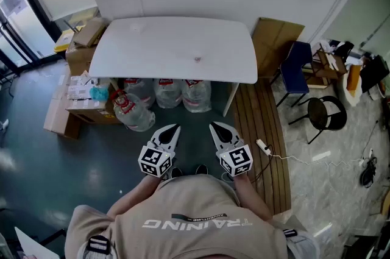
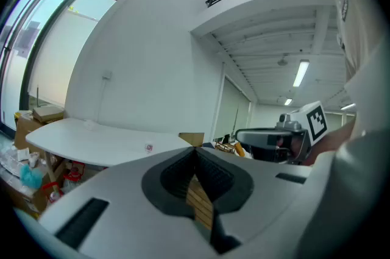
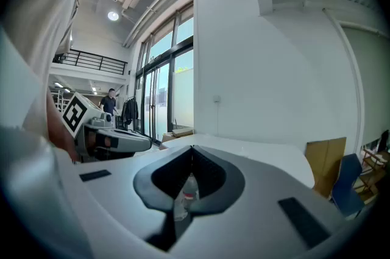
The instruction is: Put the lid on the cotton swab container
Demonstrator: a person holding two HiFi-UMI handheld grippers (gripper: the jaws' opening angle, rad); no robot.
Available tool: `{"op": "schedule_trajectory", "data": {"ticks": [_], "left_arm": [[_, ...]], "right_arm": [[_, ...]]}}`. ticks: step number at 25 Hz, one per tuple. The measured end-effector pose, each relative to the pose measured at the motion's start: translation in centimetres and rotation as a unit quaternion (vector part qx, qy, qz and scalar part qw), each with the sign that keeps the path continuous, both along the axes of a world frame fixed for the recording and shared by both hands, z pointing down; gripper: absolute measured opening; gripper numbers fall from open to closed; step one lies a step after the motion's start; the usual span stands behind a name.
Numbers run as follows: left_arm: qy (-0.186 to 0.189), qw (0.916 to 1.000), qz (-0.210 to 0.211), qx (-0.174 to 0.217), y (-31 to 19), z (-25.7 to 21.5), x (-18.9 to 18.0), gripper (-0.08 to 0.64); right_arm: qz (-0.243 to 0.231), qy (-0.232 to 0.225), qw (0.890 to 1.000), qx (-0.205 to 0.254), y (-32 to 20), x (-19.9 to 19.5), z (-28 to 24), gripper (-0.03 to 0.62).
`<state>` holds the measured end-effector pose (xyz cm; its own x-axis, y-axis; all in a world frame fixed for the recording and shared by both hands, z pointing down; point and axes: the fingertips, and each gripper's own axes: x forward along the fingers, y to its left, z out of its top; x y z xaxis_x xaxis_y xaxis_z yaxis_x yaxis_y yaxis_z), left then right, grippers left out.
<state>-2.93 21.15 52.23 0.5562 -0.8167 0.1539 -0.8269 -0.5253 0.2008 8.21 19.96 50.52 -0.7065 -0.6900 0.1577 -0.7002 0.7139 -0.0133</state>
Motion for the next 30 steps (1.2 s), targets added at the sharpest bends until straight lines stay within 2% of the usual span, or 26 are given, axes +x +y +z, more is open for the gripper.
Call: {"op": "schedule_trajectory", "data": {"ticks": [7,12,19,23,27,30], "left_arm": [[0.002,0.9998,-0.018,0.007,-1.4,0.3,0.7,0.012],[0.018,0.9988,-0.046,-0.001,-2.8,0.2,0.2,0.012],[0.021,0.9961,-0.085,-0.002,-4.0,-0.1,0.5,0.012],[0.026,0.9957,-0.089,0.006,-4.8,-0.4,0.7,0.012],[0.019,0.9965,-0.08,-0.01,-5.8,0.4,-0.2,0.012],[0.027,0.9967,-0.074,-0.02,-7.2,0.9,-0.7,0.012]], "right_arm": [[-0.015,0.004,1.0,0.002,-1.7,0.8,-0.3,0.018],[-0.04,0.001,0.999,0.005,-2.7,0.9,-0.2,0.018],[-0.053,0.003,0.999,0.008,-4.0,2.5,0.5,0.019],[-0.053,0.0,0.999,-0.002,-4.9,3.2,2.4,0.02],[-0.037,-0.028,0.999,-0.028,-5.3,3.4,2.9,0.02],[-0.027,-0.023,0.999,-0.022,-6.4,3.3,3.0,0.019]]}}
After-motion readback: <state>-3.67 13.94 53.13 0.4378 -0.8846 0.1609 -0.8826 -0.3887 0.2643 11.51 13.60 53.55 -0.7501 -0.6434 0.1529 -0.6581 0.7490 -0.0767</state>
